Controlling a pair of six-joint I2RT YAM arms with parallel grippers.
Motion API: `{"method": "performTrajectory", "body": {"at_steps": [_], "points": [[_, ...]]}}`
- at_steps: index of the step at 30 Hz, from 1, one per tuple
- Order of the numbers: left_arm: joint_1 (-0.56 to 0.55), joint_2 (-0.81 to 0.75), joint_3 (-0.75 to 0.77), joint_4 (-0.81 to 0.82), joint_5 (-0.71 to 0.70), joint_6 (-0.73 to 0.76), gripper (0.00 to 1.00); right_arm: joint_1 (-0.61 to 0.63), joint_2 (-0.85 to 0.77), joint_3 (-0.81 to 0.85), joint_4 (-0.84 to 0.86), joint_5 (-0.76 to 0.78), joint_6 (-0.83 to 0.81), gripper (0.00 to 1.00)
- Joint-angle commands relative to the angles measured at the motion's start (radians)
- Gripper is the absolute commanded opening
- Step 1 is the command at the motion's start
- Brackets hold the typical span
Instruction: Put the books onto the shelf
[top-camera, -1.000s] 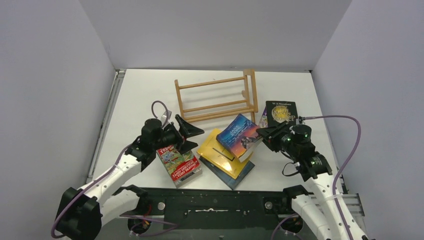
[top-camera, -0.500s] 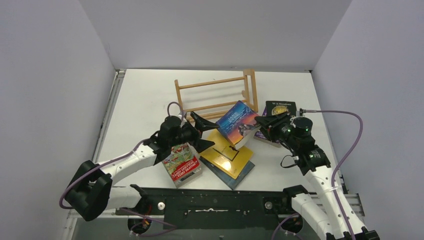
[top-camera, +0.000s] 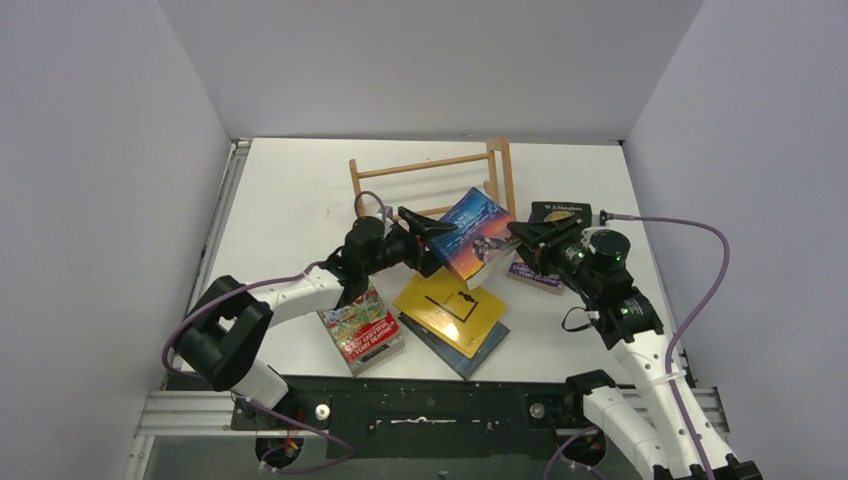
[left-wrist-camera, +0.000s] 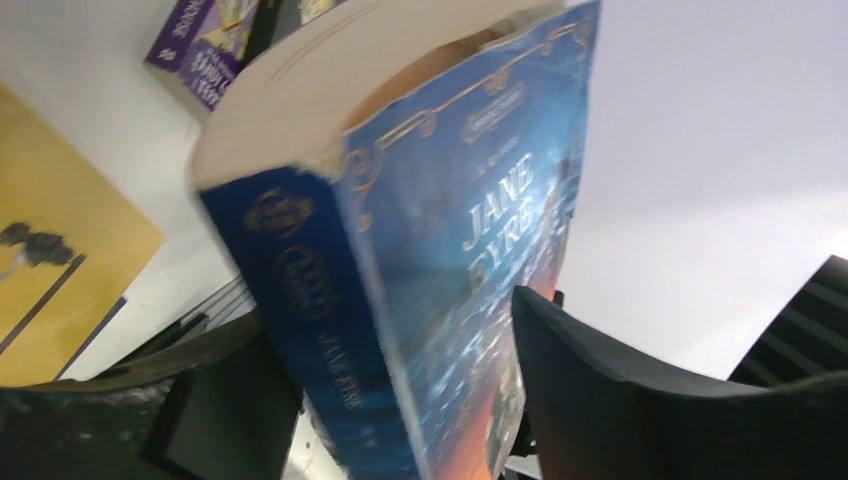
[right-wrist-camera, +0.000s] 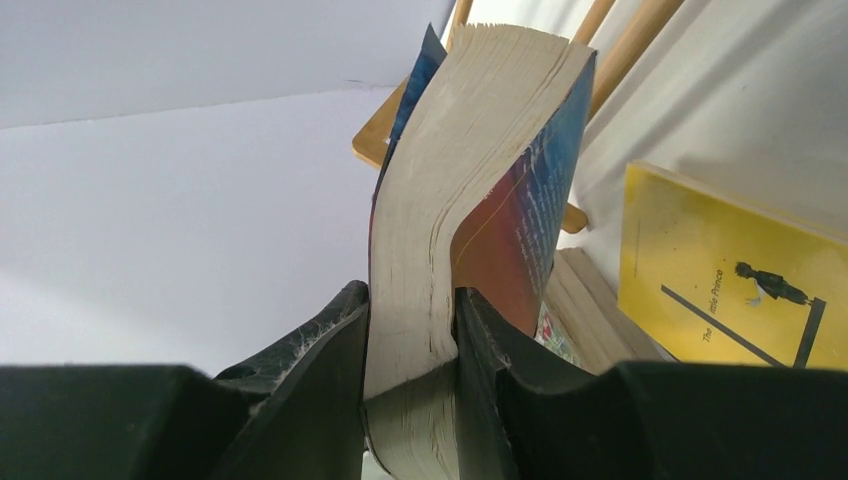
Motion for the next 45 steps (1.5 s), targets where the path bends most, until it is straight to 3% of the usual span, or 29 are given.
{"method": "performTrajectory", "body": {"at_steps": [1,13,14,17,19,21,27,32,37,45], "points": [[-0.006,-0.006,0.050,0.208,-0.065,-0.026,0.62,0.012,-0.054,0.078,0.195,-0.061,0.091,0.00],[0.026,-0.081,0.024,0.261,-0.069,0.036,0.05,0.014,-0.092,0.051,0.107,-0.088,0.014,0.00],[0.035,-0.094,0.023,0.247,-0.062,0.053,0.00,0.014,-0.092,0.055,0.080,-0.086,-0.007,0.08],[0.070,-0.143,0.022,0.197,-0.037,0.115,0.00,0.014,-0.091,0.076,-0.023,-0.060,-0.083,0.51],[0.113,-0.205,0.023,0.146,-0.011,0.173,0.00,0.014,-0.089,0.097,-0.124,-0.021,-0.153,0.69],[0.161,-0.270,0.028,0.057,0.010,0.238,0.00,0.013,-0.081,0.127,-0.208,0.023,-0.223,0.80],[0.322,-0.466,0.149,-0.427,0.029,0.568,0.00,0.011,0.014,0.249,-0.438,0.168,-0.450,0.84],[0.375,-0.493,0.351,-0.851,-0.037,0.934,0.00,0.013,0.091,0.345,-0.548,0.267,-0.586,0.84],[0.375,-0.429,0.497,-1.011,-0.099,1.102,0.00,0.012,0.116,0.357,-0.560,0.282,-0.617,0.84],[0.370,-0.303,0.648,-1.073,-0.230,1.268,0.00,0.012,0.112,0.296,-0.525,0.280,-0.600,0.84]]}}
